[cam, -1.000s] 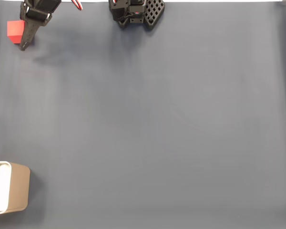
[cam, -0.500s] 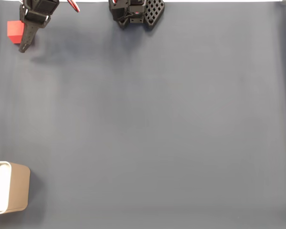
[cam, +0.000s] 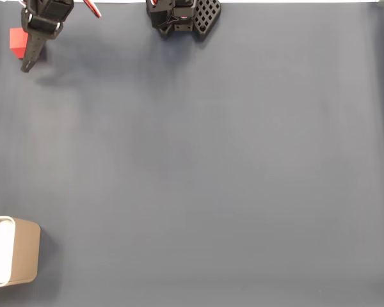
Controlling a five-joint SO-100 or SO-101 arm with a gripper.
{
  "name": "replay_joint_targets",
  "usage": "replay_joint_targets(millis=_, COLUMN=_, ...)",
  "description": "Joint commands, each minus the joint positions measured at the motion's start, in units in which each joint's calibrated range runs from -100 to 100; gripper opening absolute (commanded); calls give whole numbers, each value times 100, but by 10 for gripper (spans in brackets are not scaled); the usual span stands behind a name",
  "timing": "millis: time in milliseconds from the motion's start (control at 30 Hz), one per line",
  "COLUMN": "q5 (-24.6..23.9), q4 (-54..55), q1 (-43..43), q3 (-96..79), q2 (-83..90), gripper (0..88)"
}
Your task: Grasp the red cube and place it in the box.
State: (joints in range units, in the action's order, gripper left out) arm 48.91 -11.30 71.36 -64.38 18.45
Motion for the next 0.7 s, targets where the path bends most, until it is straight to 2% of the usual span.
replay_joint_targets(millis=0, q5=-49, q4=97, q1=-70, q3=343, q2=-60, gripper=342)
replay_joint_targets(millis=667, q5=-59, q4=113, q1=-105, q3=388, q2=-251, gripper=342)
